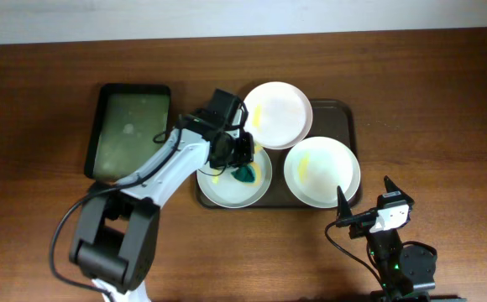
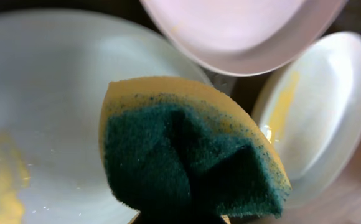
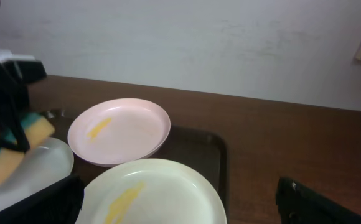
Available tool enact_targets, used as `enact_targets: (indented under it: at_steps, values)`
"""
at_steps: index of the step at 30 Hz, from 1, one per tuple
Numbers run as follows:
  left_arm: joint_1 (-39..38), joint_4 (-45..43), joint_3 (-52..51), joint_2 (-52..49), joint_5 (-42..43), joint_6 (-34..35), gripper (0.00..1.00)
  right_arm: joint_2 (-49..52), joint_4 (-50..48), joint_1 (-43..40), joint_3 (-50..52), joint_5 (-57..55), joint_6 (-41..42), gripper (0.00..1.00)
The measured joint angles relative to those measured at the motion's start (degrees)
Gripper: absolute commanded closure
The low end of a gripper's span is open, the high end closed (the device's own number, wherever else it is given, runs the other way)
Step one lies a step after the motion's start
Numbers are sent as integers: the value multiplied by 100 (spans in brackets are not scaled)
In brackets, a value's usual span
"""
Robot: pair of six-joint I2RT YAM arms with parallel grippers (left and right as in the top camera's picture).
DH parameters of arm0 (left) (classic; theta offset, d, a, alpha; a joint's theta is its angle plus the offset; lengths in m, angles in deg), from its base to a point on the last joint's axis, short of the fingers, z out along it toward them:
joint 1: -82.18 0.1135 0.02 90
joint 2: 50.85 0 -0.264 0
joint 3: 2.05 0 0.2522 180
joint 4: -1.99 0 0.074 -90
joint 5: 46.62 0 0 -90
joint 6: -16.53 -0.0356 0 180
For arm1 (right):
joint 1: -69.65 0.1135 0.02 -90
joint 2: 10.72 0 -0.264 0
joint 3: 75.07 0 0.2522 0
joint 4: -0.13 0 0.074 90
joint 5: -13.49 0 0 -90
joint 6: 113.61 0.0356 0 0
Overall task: Clean dirty plates on tray and stack at the side
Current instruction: 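Carry the sponge with the left gripper onto the front-left plate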
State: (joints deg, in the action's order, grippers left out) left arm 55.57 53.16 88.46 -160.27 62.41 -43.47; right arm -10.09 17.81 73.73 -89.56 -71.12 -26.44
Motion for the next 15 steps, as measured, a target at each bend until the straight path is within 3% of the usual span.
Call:
enact_targets:
  at_steps: [5, 10, 15]
  values:
    - [-33, -44, 0, -291, -83, 245, 100, 0, -326, 0, 11, 28, 13, 2]
    - [-33, -57, -2, -308, -238, 304, 100, 2, -680, 0, 11, 861, 221, 2]
    - [-33, -59, -2, -308, -435, 326, 100, 7, -2708, 4, 13, 2129, 962, 2]
